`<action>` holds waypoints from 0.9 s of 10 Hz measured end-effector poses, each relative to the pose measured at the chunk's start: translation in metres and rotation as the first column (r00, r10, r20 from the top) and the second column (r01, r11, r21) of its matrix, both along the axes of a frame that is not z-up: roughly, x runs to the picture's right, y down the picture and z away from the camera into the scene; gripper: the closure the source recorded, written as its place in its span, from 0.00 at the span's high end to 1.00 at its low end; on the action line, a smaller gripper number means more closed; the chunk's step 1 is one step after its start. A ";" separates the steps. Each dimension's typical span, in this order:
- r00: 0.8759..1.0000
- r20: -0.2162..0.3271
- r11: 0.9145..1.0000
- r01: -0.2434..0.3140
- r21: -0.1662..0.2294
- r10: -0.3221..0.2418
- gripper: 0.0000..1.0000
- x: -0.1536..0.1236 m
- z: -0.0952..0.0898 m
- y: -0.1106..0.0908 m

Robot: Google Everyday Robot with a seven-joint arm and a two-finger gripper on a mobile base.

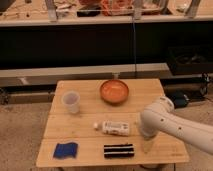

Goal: Push the eraser across the table

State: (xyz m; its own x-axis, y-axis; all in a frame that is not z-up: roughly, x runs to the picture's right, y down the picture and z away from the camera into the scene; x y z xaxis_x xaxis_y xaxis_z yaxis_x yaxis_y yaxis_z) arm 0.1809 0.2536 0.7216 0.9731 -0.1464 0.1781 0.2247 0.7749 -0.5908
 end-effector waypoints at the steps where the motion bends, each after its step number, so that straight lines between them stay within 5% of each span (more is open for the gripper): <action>1: 1.000 0.003 1.000 -0.003 -0.004 0.003 0.80 0.000 0.001 0.002; 9: 0.999 0.024 0.999 -0.021 -0.035 0.022 0.80 -0.006 0.023 0.022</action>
State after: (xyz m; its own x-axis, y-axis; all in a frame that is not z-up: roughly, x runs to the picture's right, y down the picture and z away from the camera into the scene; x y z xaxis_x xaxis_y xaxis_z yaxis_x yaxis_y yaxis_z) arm 0.1744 0.2758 0.7441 0.9712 -0.1186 0.2065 0.2228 0.7587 -0.6122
